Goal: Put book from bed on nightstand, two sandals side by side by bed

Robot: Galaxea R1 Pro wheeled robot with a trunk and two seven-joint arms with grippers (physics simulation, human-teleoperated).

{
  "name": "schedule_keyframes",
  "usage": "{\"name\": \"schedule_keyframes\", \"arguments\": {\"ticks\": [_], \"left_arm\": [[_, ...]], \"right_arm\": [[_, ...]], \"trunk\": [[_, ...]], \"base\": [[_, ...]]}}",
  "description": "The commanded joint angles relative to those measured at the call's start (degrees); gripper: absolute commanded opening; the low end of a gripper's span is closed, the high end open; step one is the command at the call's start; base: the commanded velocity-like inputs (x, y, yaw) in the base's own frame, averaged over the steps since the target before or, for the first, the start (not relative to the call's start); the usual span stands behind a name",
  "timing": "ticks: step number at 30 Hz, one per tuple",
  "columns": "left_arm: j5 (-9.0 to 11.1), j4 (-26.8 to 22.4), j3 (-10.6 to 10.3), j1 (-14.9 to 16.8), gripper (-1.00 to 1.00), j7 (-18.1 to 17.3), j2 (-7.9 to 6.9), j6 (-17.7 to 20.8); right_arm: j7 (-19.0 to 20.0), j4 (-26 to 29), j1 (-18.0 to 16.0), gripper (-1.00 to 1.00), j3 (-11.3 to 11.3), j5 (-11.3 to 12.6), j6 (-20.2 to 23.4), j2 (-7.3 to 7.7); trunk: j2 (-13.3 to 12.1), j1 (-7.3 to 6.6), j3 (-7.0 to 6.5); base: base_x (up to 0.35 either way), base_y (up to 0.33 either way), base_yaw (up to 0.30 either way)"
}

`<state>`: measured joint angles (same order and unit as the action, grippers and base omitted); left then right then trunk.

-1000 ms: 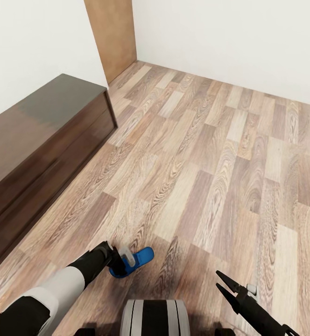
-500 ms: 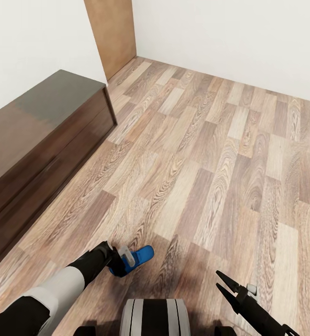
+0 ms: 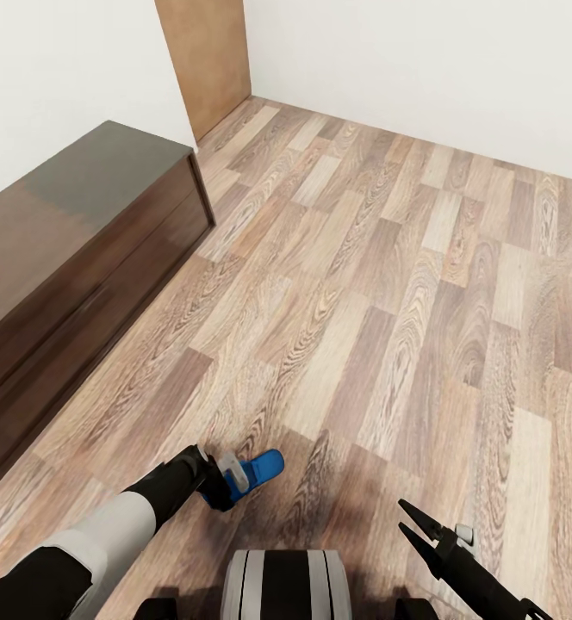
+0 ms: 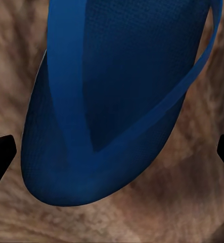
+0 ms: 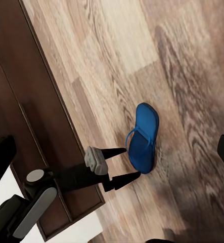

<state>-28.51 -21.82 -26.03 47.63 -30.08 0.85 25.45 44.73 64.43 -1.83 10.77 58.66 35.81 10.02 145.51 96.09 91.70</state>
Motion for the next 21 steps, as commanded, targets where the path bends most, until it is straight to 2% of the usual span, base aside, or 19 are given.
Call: {"name": "schedule_keyframes", "arguments": {"ticks": [1, 3, 21], "left_arm": [[-0.55, -0.11, -0.04, 0.01, 1.00, -0.36, 0.00, 0.16], [-0.56, -0.12, -0.05, 0.01, 1.00, -0.38, 0.01, 0.18], [-0.52, -0.13, -0.04, 0.01, 1.00, -0.42, -0.05, 0.21]], "right_arm": [[0.01, -0.01, -0.02, 1.00, 0.04, 0.32, 0.40, 0.00], [0.01, -0.01, -0.02, 1.00, 0.04, 0.32, 0.40, 0.00], [0.01, -0.01, -0.02, 1.00, 0.04, 0.31, 0.48, 0.01]], "trunk": [[0.03, 0.01, 0.26], [0.05, 0.07, 0.70], [0.05, 0.07, 0.70]], "base": [[0.000, 0.000, 0.000], [0.000, 0.000, 0.000], [0.000, 0.000, 0.000]]}}
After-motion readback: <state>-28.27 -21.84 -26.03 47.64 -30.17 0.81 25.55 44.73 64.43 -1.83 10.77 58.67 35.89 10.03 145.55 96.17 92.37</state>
